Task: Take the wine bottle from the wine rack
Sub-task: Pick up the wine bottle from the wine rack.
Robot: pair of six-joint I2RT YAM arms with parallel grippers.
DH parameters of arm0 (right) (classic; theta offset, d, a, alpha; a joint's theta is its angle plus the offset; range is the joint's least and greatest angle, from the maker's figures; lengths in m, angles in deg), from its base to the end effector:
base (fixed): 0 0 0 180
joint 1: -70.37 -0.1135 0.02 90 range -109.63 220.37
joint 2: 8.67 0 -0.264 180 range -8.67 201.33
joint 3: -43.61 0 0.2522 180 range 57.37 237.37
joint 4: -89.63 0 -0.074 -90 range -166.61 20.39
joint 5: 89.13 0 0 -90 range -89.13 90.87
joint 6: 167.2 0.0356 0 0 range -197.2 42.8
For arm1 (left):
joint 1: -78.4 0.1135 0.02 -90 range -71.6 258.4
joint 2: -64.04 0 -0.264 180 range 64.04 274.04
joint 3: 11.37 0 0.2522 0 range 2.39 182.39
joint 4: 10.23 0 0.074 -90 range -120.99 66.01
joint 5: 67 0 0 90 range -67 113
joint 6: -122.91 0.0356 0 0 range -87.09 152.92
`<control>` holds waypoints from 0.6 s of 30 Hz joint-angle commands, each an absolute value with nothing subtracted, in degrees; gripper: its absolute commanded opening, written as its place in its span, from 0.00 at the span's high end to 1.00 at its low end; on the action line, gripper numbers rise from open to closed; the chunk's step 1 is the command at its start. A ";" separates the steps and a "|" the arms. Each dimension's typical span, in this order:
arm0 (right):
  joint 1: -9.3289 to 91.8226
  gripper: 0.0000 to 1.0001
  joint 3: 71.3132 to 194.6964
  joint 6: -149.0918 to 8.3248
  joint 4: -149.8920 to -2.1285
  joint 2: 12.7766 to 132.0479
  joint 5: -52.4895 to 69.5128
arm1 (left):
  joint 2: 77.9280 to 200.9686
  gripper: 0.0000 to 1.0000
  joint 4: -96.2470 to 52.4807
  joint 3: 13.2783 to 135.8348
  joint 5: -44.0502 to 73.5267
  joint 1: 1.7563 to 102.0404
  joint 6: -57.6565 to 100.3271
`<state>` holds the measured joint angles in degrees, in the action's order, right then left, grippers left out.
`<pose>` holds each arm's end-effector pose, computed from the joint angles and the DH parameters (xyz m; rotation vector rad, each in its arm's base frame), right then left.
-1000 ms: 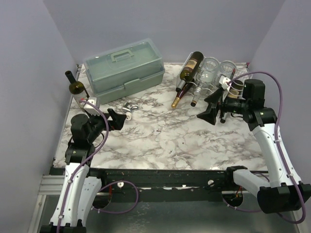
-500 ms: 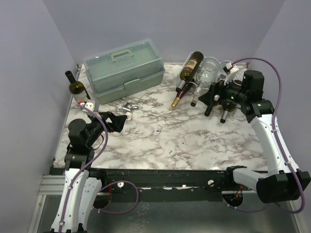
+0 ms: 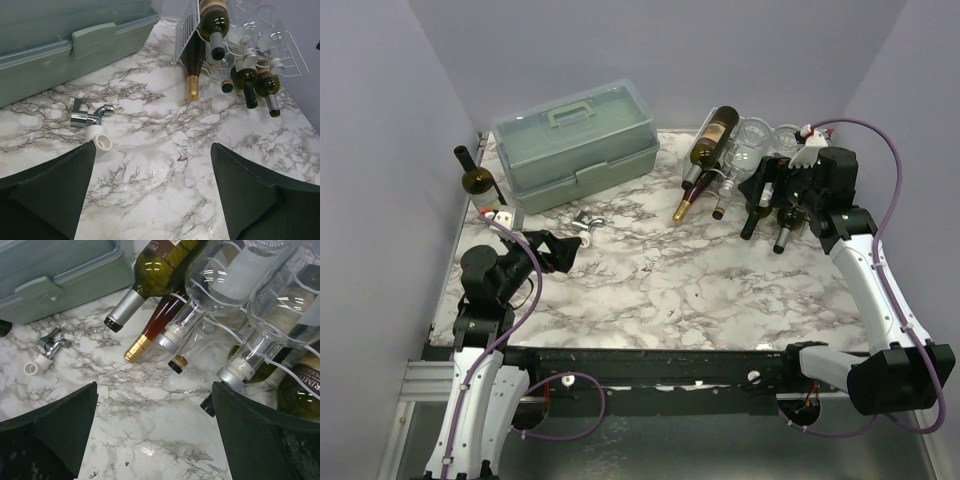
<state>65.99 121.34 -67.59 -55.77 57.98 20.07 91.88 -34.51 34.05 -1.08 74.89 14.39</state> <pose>0.2599 0.0316 0.3614 -0.1288 1.9856 0.4898 0.1316 -0.0226 0.3005 0.0970 1.7158 -0.6404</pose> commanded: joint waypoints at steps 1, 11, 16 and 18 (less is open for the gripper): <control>66.25 0.01 120.53 -65.12 -58.66 58.94 14.82 | 91.15 0.01 -33.59 33.22 0.05 74.70 15.18; 66.26 0.01 121.75 -62.59 -58.93 62.23 10.30 | 90.74 0.01 -33.58 33.16 0.45 74.64 15.25; 66.22 0.03 123.49 -61.56 -58.15 65.10 9.76 | 90.52 0.01 -33.48 33.08 0.66 74.71 15.27; 66.29 0.04 124.57 -61.50 -57.61 66.23 9.30 | 90.59 0.01 -33.55 33.07 0.48 74.64 15.18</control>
